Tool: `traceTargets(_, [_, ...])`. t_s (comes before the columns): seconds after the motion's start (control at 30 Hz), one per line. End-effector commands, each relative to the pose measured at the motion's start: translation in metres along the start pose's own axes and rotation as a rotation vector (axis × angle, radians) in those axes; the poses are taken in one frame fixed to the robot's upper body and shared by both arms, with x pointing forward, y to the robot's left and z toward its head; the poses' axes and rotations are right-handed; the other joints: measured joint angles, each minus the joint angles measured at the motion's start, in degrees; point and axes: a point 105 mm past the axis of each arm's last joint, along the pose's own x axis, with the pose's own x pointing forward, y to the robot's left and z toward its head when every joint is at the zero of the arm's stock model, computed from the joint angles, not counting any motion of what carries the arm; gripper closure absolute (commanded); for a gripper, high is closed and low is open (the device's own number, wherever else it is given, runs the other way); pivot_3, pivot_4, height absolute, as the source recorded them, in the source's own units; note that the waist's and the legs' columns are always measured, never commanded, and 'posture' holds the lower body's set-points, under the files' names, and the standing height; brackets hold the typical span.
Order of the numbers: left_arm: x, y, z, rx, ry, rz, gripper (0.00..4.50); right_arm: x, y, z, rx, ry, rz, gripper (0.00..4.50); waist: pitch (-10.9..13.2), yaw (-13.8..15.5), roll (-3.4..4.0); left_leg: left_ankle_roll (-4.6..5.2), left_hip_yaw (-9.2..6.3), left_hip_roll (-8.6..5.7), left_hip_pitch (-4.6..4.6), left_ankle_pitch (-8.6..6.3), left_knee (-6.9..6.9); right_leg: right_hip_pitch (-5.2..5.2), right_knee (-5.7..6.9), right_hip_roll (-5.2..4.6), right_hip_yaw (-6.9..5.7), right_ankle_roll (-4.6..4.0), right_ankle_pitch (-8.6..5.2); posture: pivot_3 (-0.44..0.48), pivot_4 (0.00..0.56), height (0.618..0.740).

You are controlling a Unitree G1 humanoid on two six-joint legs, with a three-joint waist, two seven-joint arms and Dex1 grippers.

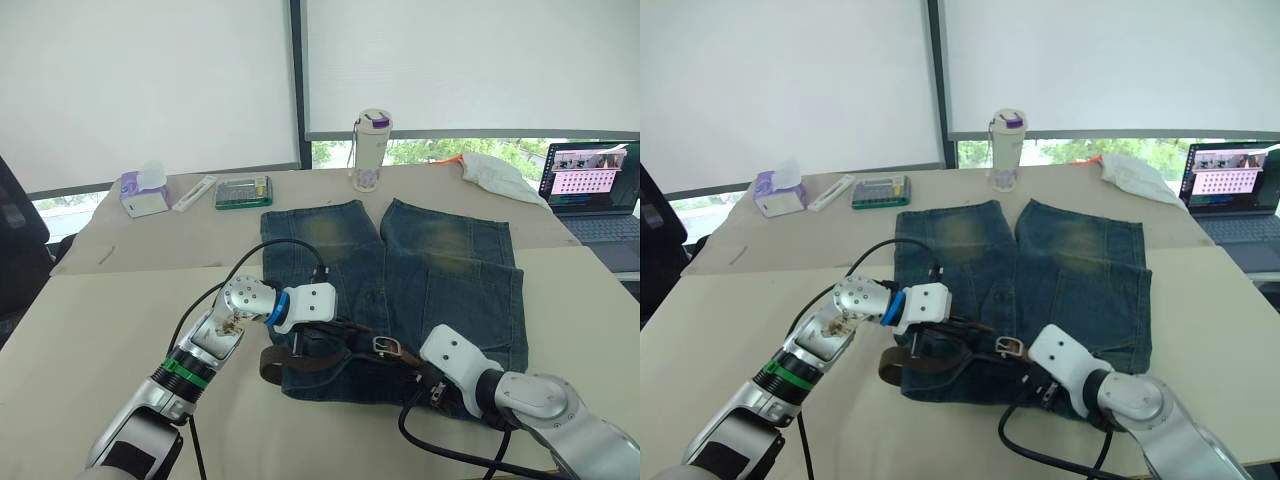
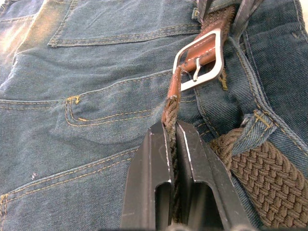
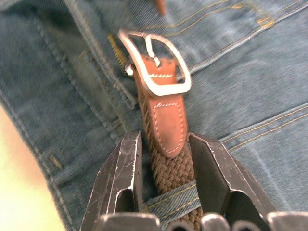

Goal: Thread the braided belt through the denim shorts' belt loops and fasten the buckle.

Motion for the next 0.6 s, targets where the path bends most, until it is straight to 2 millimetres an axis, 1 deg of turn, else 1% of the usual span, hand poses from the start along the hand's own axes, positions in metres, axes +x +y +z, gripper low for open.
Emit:
traceTargets(0.03, [-0.0030, 0.0019, 0.0071, 0.038, -0.013, 0.010, 4.50, -0.0035, -0.0049, 0.0068, -0.021, -0.023, -0.027, 2.80, 0.0, 0.0, 0.00, 0.00, 0.00, 0.00, 0.00, 0.00, 0.00, 0.00, 0.00, 0.00, 0.00, 0.00, 0.00, 0.000, 0.150, 0.740])
traceTargets(0.13, [-0.0021, 0.0021, 0.0080, 0.037, -0.015, 0.011, 4.50, -0.0001, -0.0064, 0.0022, -0.051, 0.006, -0.040, 2.80, 0.0, 0.0, 0.01, 0.00, 0.00, 0.00, 0.00, 0.00, 0.00, -0.01, 0.00, 0.00, 0.00, 0.00, 0.00, 0.000, 0.150, 0.740])
traceTargets(0.33, [-0.0027, 0.0013, 0.0064, 0.038, -0.010, 0.012, 4.50, 0.0032, -0.0111, 0.0041, -0.055, 0.003, -0.082, 2.80, 0.0, -0.1, 0.00, 0.00, 0.00, 0.00, 0.00, 0.00, 0.00, 0.00, 0.00, 0.01, 0.00, 0.00, 0.00, 0.000, 0.150, 0.740])
traceTargets(0.43, [-0.0037, 0.0002, 0.0060, 0.033, -0.011, 0.014, 4.50, 0.0027, -0.0127, 0.0045, -0.014, -0.007, -0.096, 3.54, 0.0, -0.1, 0.00, 0.00, 0.00, 0.00, 0.00, 0.00, 0.00, -0.01, 0.00, 0.00, 0.00, 0.00, 0.00, 0.000, 0.150, 0.740])
traceTargets(0.5, [-0.0041, -0.0010, 0.0059, 0.031, -0.013, 0.015, 4.50, 0.0020, -0.0113, 0.0058, 0.028, -0.021, -0.096, 4.22, 0.0, -0.2, 0.00, 0.00, 0.00, 0.01, 0.00, 0.00, 0.00, -0.01, 0.01, 0.01, 0.00, 0.00, 0.00, 0.000, 0.150, 0.740])
traceTargets(0.53, [-0.0042, -0.0014, 0.0059, 0.031, -0.014, 0.015, 4.50, 0.0019, -0.0107, 0.0062, 0.038, -0.025, -0.096, 4.45, 0.0, -0.2, 0.01, 0.00, 0.00, 0.01, 0.00, 0.00, 0.00, -0.01, 0.01, 0.00, 0.00, 0.00, 0.00, 0.000, 0.150, 0.740])
traceTargets(0.6, [-0.0033, -0.0031, 0.0061, 0.033, -0.015, 0.014, 4.50, 0.0011, -0.0088, 0.0093, 0.082, -0.050, -0.094, 4.45, 0.0, -0.2, 0.01, 0.00, -0.01, 0.01, 0.00, 0.00, 0.00, -0.01, 0.01, 0.00, 0.01, 0.00, 0.00, 0.000, 0.150, 0.740])
